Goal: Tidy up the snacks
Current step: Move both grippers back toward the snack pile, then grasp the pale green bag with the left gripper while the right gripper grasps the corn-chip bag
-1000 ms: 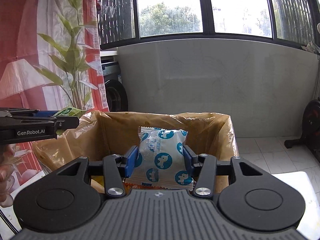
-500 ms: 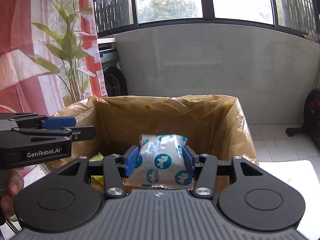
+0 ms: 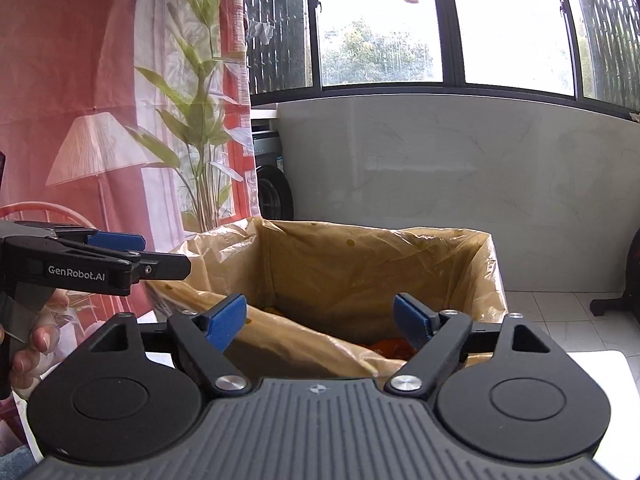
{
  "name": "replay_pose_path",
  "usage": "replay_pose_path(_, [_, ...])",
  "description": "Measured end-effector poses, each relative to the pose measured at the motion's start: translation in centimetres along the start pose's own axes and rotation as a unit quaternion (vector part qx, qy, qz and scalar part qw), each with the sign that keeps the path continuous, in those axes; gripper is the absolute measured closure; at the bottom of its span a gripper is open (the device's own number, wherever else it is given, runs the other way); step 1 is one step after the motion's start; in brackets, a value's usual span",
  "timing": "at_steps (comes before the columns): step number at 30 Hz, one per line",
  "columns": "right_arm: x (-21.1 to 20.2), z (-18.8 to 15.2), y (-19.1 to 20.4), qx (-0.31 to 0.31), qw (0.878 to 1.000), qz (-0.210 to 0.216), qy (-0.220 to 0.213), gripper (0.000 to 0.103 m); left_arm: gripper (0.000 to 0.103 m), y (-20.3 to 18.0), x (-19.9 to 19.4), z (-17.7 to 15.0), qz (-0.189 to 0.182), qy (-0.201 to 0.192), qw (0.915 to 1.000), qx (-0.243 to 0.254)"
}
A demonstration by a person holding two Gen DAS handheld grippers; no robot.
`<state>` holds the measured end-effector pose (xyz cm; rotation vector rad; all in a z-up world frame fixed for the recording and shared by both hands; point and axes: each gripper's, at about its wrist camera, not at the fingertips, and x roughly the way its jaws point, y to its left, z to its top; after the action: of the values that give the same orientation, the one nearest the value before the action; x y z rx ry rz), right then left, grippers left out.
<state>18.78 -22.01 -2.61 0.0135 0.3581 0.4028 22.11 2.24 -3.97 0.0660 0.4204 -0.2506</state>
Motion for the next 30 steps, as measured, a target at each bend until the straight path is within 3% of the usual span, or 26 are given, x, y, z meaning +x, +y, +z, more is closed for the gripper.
replay_pose_path(8, [-1.7, -4.0, 1.2, 0.029, 0.999, 0.015, 0.017, 0.005, 0.015, 0.7, -3.2, -4.6, -0.017, 0.011, 0.9995, 0.024])
replay_pose_path(15, [-1.3, -8.9, 0.8, 0.064, 0.997, -0.003, 0.05, 0.004, 0.015, 2.2, -2.1, -9.2, -0.013, 0.053, 0.9985, -0.008])
replay_pose_path(19, [-1.0, -11.0, 0.4, 0.103, 0.993, -0.001, 0.053, 0.001, 0.015, 3.7, -1.6, -11.0, -0.017, 0.065, 0.9961, -0.057])
replay_pose_path(30, [0.5, -14.2, 1.4, 0.073, 0.993, -0.001, 0.093, 0.0, 0.015, 3.6, -0.8, -13.6, -0.02, 0.088, 0.9931, -0.075])
